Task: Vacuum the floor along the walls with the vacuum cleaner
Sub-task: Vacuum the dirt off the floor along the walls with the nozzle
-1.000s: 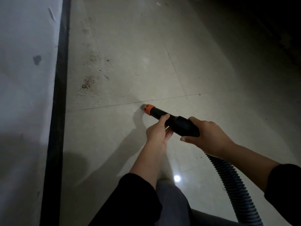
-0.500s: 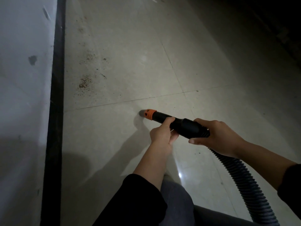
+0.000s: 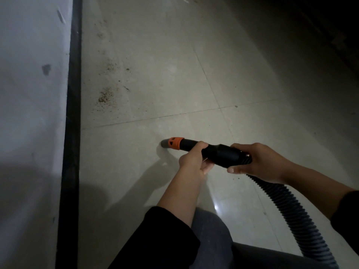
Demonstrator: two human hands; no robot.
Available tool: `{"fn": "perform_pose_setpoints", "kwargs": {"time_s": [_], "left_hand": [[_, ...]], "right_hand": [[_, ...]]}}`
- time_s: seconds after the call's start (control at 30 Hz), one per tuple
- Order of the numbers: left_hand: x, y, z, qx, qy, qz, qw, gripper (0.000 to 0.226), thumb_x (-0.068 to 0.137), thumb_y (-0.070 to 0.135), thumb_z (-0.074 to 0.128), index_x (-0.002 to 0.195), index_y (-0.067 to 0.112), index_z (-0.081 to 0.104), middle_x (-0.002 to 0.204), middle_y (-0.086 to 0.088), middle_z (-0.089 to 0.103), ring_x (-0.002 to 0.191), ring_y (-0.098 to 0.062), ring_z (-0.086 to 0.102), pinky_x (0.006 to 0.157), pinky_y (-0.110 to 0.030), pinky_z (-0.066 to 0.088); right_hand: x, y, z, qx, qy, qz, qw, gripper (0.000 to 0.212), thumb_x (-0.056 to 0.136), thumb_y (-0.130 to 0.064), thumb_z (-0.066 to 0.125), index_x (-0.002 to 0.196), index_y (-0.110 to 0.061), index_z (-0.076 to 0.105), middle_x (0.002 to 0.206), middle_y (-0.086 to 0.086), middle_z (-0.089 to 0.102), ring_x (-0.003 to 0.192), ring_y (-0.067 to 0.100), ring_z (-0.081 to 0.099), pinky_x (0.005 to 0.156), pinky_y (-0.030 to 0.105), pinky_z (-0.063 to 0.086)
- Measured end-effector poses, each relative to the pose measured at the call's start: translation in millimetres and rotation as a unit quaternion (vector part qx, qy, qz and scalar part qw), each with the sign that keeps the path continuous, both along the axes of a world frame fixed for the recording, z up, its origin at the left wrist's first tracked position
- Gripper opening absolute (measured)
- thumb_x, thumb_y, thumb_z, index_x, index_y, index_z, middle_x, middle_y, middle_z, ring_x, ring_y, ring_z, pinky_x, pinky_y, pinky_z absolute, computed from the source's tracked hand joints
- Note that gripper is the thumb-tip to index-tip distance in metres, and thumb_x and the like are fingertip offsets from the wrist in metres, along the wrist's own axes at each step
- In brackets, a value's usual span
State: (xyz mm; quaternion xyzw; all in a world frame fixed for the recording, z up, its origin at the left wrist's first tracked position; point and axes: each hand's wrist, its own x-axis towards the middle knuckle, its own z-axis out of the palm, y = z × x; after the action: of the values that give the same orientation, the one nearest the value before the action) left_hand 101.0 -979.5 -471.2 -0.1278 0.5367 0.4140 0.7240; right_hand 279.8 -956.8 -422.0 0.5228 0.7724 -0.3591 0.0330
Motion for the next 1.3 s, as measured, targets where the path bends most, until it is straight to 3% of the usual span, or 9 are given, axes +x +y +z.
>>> {"fn": "perform_pose_setpoints", "kwargs": {"time_s": [0.13, 0.23, 0.47, 0.63, 0.9, 1.3], "left_hand": [[-8, 5, -4, 0.018, 0.009, 0.014, 1.0, 0.037, 0.082, 0.014, 0.076, 0.114, 0.003, 0.063, 0.097, -0.013, 0.074, 0.075, -0.022, 0.072, 0.07, -0.033, 0.06], [-12, 11, -6, 0.026, 0.018, 0.026, 0.999, 0.037, 0.082, 0.018, 0.077, 0.114, 0.004, 0.063, 0.095, -0.012, 0.074, 0.067, -0.018, 0.072, 0.067, -0.029, 0.06], [-25, 36, -10, 0.048, 0.034, 0.049, 0.997, 0.032, 0.083, 0.019, 0.076, 0.109, 0.005, 0.063, 0.1, -0.011, 0.074, 0.077, -0.018, 0.072, 0.075, -0.029, 0.059], [-35, 60, -17, 0.061, 0.04, 0.054, 0.996, 0.024, 0.086, 0.02, 0.074, 0.102, 0.007, 0.063, 0.1, -0.01, 0.073, 0.077, -0.015, 0.07, 0.067, -0.025, 0.058], [-41, 98, -19, 0.061, 0.046, 0.067, 0.995, 0.029, 0.085, 0.019, 0.075, 0.108, 0.005, 0.063, 0.096, -0.012, 0.074, 0.078, -0.017, 0.071, 0.056, -0.025, 0.059], [-47, 136, 0, 0.03, 0.071, 0.061, 0.995, 0.022, 0.087, 0.016, 0.072, 0.102, 0.002, 0.063, 0.092, -0.014, 0.072, 0.082, -0.021, 0.071, 0.063, -0.028, 0.059]], "right_hand": [[-13, 6, -3, 0.021, -0.006, -0.001, 1.0, 0.034, 0.078, -0.046, 0.075, 0.104, -0.029, 0.061, 0.077, -0.003, 0.066, 0.069, 0.011, 0.061, 0.068, 0.035, 0.052], [-22, 12, -3, 0.04, -0.01, -0.004, 0.999, 0.037, 0.078, -0.046, 0.074, 0.105, -0.026, 0.061, 0.079, 0.0, 0.066, 0.07, 0.013, 0.061, 0.068, 0.037, 0.051], [-43, 35, -9, 0.069, -0.012, -0.018, 0.997, 0.036, 0.078, -0.046, 0.075, 0.1, -0.021, 0.059, 0.071, 0.001, 0.061, 0.061, 0.015, 0.057, 0.058, 0.033, 0.045], [-55, 61, -14, 0.093, -0.014, -0.007, 0.996, 0.036, 0.079, -0.046, 0.074, 0.096, -0.02, 0.057, 0.067, -0.002, 0.058, 0.062, 0.016, 0.055, 0.055, 0.03, 0.039], [-59, 102, -13, 0.077, -0.005, 0.001, 0.997, 0.039, 0.076, -0.045, 0.077, 0.096, -0.018, 0.059, 0.07, 0.0, 0.06, 0.064, 0.018, 0.057, 0.056, 0.029, 0.041], [-66, 146, -2, 0.047, -0.02, -0.004, 0.999, 0.041, 0.067, -0.04, 0.085, 0.091, -0.017, 0.062, 0.072, -0.002, 0.059, 0.07, 0.015, 0.056, 0.056, 0.025, 0.037]]}}
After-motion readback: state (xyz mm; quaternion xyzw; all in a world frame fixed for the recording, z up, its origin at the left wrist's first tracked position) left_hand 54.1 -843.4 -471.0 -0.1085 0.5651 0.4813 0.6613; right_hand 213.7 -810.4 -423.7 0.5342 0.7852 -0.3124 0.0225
